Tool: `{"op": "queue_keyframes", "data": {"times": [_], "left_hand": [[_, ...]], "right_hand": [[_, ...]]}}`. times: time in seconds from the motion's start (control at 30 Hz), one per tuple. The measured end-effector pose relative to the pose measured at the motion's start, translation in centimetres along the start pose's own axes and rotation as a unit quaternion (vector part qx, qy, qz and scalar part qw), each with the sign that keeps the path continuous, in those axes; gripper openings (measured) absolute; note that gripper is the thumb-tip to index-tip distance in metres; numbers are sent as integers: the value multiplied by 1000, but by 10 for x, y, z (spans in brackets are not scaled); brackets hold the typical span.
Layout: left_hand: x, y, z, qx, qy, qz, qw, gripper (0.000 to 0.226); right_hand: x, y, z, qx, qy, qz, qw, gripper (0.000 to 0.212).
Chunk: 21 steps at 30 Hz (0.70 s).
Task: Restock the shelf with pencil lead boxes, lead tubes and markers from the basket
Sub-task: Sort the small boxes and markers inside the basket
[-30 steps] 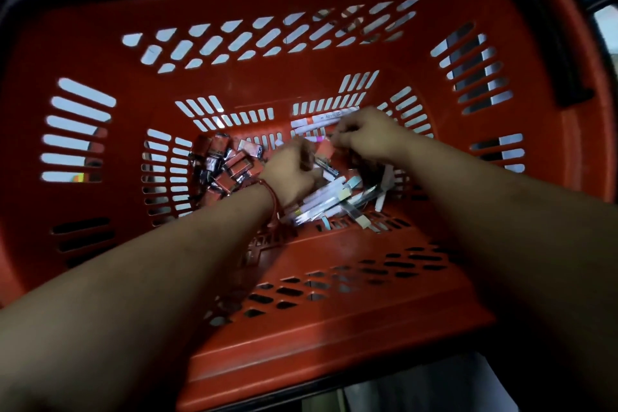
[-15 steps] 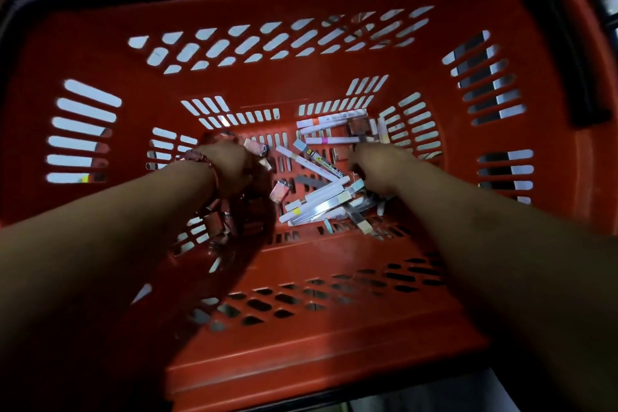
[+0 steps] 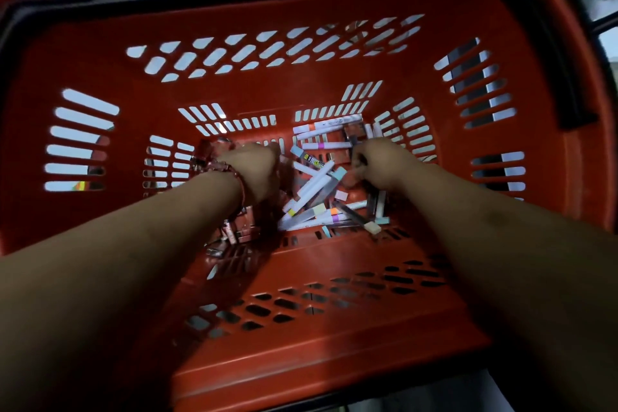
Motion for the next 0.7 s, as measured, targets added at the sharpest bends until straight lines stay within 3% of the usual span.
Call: {"op": "queue_keyframes", "data": {"times": [0.13, 0.27, 0.37, 0.43, 0.47, 0.53, 0.6, 0.7], "left_hand": [[8, -17, -8, -160, -43, -49, 985, 16], [13, -26, -15, -310, -75, -73, 945, 28], [15, -23, -17, -298, -100, -94, 945, 25], [15, -13, -18, -254, -108, -90, 957, 17], [14, -7, -16, -215, -109, -81, 967, 17], [10, 6, -13, -120, -95, -43, 987, 24], [5, 19, -6, -28, -63, 9, 998, 29], [2, 41, -3, 32, 32, 86, 995, 34]], "right_hand": [[7, -1, 10, 121, -99, 15, 988, 5], [6, 20, 9, 302, -32, 68, 950, 2], [7, 33, 4, 375, 10, 84, 923, 10], [10, 33, 0, 399, -9, 81, 913, 13], [13, 29, -1, 354, -43, 75, 931, 13], [16, 17, -1, 151, -99, 53, 982, 15], [17, 8, -2, 8, -86, 49, 995, 21], [17, 6, -7, -58, -39, 51, 996, 38]]}}
Point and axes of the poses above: each hand's wrist, its own x-axis towards the middle knuckle, its own z-axis out of the back of the hand, y = z × x, the point moved 1 cm from there along x, towards the middle knuckle, and after that the axes turned 10 degrees about y, right-handed, at the moved point
